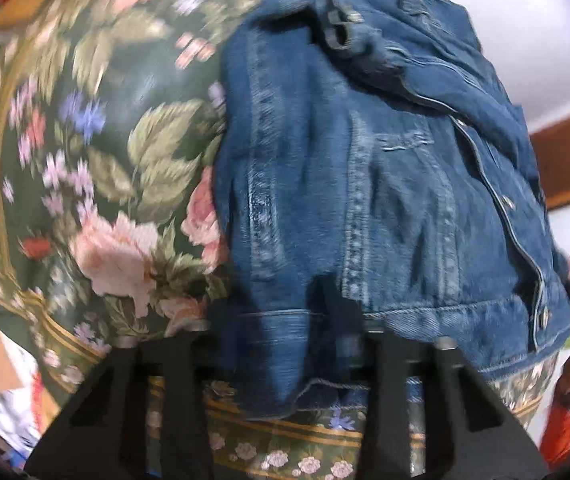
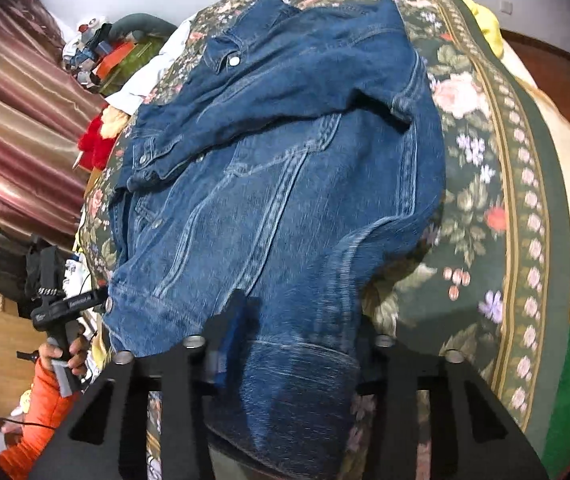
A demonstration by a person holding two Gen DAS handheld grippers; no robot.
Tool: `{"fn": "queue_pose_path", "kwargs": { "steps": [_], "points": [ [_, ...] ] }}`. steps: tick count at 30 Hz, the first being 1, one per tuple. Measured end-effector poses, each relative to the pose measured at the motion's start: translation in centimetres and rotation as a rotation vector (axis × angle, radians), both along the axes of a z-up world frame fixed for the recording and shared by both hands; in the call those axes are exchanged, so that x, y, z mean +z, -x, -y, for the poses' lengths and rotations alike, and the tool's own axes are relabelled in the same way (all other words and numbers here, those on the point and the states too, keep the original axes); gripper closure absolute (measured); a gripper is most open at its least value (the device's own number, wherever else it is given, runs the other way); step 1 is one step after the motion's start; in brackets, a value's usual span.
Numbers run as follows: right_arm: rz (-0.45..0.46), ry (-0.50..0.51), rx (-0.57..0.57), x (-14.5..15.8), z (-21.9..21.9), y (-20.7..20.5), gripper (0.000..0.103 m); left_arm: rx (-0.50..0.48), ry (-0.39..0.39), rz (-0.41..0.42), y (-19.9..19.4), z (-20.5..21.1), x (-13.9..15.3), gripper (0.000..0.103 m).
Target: Fold large clothes
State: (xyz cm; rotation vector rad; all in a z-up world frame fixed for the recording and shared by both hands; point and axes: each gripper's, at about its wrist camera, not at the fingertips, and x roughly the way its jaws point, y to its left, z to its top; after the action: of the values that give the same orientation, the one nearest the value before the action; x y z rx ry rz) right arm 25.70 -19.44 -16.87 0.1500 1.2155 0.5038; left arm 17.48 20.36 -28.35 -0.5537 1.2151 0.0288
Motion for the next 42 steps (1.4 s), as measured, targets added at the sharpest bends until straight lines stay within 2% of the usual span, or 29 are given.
{"fn": "queue_pose_path", "kwargs": {
  "steps": [4,11,16,19,22,25,27,31,35,40,42],
  "points": [
    [0.067,-0.033,0.002,2.1,-0.3,-1.0,0.08,-0.035,-0.013,0.106,-0.3,0.6,4.1,0.082],
    [0.221,-0.066,0.005,6.7,-2.1,-4.4,0.084,-0.033,-0.035,0.349,-4.0,0.4,13.4,0.082],
    [0.315,-0.07,-0.051,9.5,-3.1,-9.7,0.085,0.022,-0.108,0.431,-9.2,-1.6,17.4,0.083],
    [0.334,-0.071,-0.113,9.9,-3.1,-14.1,0.085,0.126,-0.112,0.437,-12.2,-4.3,17.9,0.083],
    [0.312,-0.043,-0.195,8.4,-2.8,-19.6,0.085,0.229,-0.154,0.415,-15.3,-7.1,16.6,0.083],
    [0.241,-0.028,-0.236,5.4,-3.1,-24.3,0.085,0.27,-0.138,0.339,-19.1,-8.5,13.9,0.084],
    [0.215,0.007,-0.232,3.4,-3.8,-26.3,0.085,0.273,-0.17,0.288,-21.2,-8.7,11.7,0.084],
    [0.19,0.056,-0.204,0.0,-4.3,-28.4,0.085,0.254,-0.216,0.212,-24.2,-8.8,7.8,0.084],
    [0.136,0.029,-0.144,-2.3,-3.5,-29.5,0.084,0.219,-0.25,0.17,-25.8,-9.1,4.4,0.081],
    [0.085,-0.029,-0.063,-1.8,-2.3,-29.2,0.084,0.111,-0.391,0.163,-26.2,-7.3,3.7,0.079],
    [0.065,-0.029,-0.04,-1.0,-2.0,-28.8,0.084,0.081,-0.41,0.153,-26.3,-7.0,3.8,0.079]
  ]
}}
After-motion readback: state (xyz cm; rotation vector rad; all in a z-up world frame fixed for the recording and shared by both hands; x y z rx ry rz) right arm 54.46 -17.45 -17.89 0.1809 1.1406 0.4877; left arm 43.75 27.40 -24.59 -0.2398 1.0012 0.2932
